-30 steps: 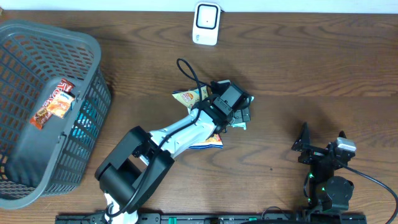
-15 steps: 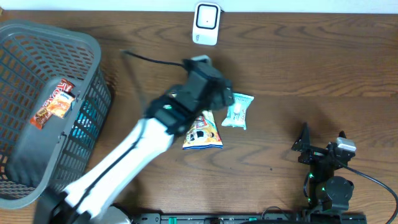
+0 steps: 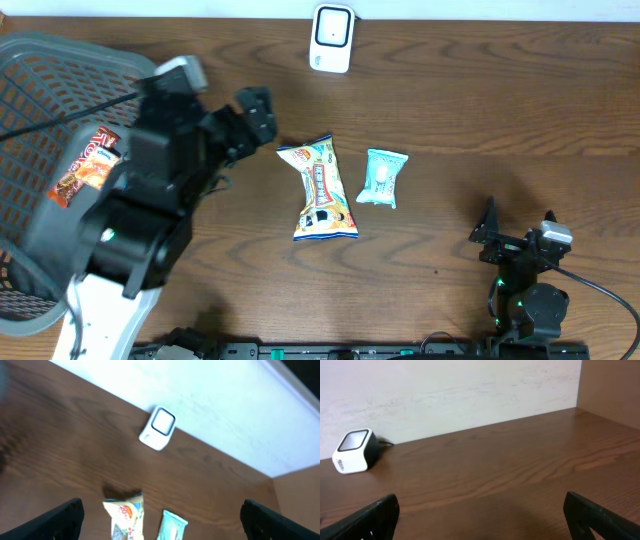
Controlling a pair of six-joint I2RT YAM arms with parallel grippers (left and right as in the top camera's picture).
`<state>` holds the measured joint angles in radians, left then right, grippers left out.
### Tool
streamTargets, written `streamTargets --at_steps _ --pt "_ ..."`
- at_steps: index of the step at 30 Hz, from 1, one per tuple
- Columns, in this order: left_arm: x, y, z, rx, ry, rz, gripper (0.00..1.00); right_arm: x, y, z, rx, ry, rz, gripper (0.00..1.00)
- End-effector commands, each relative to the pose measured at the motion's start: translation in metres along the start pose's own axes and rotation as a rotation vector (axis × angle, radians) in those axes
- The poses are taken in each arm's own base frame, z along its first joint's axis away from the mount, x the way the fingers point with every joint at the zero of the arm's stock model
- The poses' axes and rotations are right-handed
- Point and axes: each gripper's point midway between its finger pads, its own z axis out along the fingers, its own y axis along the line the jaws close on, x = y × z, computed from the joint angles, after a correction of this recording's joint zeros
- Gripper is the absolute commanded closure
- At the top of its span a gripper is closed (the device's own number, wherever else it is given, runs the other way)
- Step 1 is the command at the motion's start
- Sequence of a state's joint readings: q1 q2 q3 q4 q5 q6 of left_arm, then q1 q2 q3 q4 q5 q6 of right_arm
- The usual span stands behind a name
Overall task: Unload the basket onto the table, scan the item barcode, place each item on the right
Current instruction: 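Reach the left gripper into the basket toward the teal Listerine bottle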
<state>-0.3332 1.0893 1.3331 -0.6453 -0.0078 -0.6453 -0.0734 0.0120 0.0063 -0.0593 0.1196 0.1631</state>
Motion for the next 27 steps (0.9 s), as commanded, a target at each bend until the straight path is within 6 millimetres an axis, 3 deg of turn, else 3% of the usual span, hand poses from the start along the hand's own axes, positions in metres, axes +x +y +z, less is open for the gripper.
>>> streamTargets --at_steps 1,12,21,25,27 --pt "-0.014 0.009 -0.014 -0.022 -0.046 0.005 0.0 0.001 0.0 0.0 -0.002 0.002 -0.015 0.01" --pt "-0.024 0.015 -0.022 -0.034 -0.078 0.005 0.0 0.001 0.0 0.0 -0.002 0.002 -0.015 0.01" --pt "-0.055 0.019 -0.041 -0.054 -0.16 0.002 0.0 0.001 0.0 0.0 -0.002 0.002 -0.015 0.01" --pt "-0.075 0.033 -0.056 -0.109 -0.21 0.015 0.0 0.001 0.0 0.0 -0.002 0.002 -0.015 0.01" --pt "-0.086 0.051 -0.066 -0.18 -0.244 -0.004 0.01 0.001 0.0 0.0 -0.002 0.001 -0.015 0.01"
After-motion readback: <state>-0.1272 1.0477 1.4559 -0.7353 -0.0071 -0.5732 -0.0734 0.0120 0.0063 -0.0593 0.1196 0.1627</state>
